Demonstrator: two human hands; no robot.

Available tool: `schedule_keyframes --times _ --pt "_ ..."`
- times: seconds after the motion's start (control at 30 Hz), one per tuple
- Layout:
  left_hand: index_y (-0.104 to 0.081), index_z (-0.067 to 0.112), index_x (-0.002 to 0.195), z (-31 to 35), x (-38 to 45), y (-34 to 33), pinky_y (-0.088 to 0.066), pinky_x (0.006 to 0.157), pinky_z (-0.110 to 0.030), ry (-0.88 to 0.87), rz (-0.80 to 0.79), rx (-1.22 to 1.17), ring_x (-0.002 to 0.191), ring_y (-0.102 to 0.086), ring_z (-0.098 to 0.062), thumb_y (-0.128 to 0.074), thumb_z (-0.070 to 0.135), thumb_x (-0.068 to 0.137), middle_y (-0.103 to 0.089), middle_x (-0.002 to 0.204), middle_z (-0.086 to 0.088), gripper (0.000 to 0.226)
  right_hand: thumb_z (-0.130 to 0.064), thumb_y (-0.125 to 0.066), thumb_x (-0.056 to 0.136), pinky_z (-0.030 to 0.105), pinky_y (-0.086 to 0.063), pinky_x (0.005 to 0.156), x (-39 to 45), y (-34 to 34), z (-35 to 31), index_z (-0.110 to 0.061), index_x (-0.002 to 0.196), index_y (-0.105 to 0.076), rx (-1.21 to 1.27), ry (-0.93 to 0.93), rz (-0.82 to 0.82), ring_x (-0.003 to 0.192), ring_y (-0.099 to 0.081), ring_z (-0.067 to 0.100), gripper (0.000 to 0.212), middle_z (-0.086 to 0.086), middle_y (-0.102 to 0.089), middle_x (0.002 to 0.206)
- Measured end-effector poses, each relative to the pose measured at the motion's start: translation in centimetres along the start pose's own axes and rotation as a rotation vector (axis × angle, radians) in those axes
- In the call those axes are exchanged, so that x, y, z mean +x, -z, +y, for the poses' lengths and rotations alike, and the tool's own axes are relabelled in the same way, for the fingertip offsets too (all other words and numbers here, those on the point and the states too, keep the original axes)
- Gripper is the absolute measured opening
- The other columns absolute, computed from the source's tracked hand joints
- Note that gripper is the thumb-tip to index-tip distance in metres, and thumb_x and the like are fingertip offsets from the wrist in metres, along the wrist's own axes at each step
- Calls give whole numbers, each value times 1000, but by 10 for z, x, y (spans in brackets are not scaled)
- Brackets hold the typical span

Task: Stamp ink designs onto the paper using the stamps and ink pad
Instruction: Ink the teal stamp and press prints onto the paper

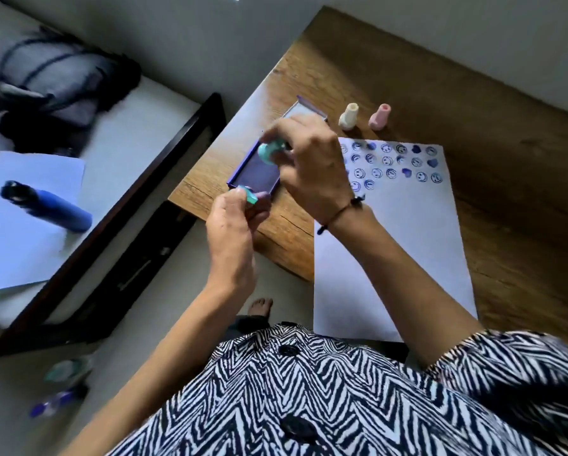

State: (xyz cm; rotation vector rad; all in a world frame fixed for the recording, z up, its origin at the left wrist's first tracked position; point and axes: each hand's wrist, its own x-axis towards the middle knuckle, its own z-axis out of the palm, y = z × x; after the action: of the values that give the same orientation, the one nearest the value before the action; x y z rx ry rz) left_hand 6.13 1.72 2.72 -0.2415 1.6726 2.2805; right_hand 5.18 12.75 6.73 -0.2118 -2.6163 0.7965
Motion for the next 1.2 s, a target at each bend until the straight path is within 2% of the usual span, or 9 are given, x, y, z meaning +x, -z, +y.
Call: schedule_keyframes --times 0.13,0.3,0.5,0.7,0.83,0.97,1.07,1.1,1.2 --pt "-50 2 95 9 4 12 -50 63 -18 70 99 -145 71 -60 -18 -36 15 92 -62 80 -14 20 2 -44 79 34 -37 84 21 -42 5 -5 101 -59 -264 96 -315 104 -49 28 27 14 -62 109" --pt "-50 0 98 11 -1 18 -49 63 -19 65 112 -133 66 -60 -15 -35 15 93 -63 80 -14 21 1 -52 74 35 -42 77 39 -38 8 -4 91 -64 -179 101 -419 98 -57 32 21 15 -67 100" --pt "-51 7 87 11 4 22 -48 67 -22 49 122 -113 71 -60 -18 -36 16 93 -64 80 -13 19 4 -52 71 42 -48 73 25 -35 9 -2 87 -62 -156 146 -372 91 -57 34 20 19 -64 96" --pt "-52 10 82 8 8 18 -48 66 -20 69 103 -99 69 -61 -17 -36 16 93 -64 78 -12 20 3 -56 70 38 -43 72 27 -34 9 -4 85 -65 -101 91 -331 90 -59 32 19 17 -67 93" --pt "-52 10 81 5 9 16 -47 68 -23 79 96 -83 70 -62 -18 -36 16 92 -65 77 -11 21 4 -54 73 34 -42 79 23 -34 6 -5 90 -65 -95 26 -399 97 -57 30 22 15 -66 100" --pt "-54 14 82 0 8 5 -51 69 -24 -2 -51 6 70 -64 -17 -39 15 91 -67 76 -7 17 3 -63 70 29 -42 74 19 1 23 -5 84 -68 101 -179 -106 83 -60 26 17 16 -70 89" --pt "-54 24 86 -8 -3 -19 -49 78 -32 -158 -364 305 84 -65 -22 -43 33 85 -69 88 -9 14 -1 -67 71 14 -42 72 -8 42 67 -8 86 -69 75 -398 81 80 -57 15 17 11 -69 90" --pt "-54 22 89 -13 -5 -29 -47 77 -30 -233 -484 447 86 -64 -18 -43 39 83 -69 91 -10 21 -1 -66 73 15 -48 77 -19 55 82 -8 88 -69 72 -475 97 81 -57 15 17 8 -67 90" --pt "-52 7 103 -31 -5 -64 -38 71 -32 -547 -748 931 91 -59 -26 -43 33 86 -67 99 -16 33 1 -63 75 47 -53 88 -43 77 109 -4 94 -66 64 -592 114 90 -61 25 20 13 -66 99"
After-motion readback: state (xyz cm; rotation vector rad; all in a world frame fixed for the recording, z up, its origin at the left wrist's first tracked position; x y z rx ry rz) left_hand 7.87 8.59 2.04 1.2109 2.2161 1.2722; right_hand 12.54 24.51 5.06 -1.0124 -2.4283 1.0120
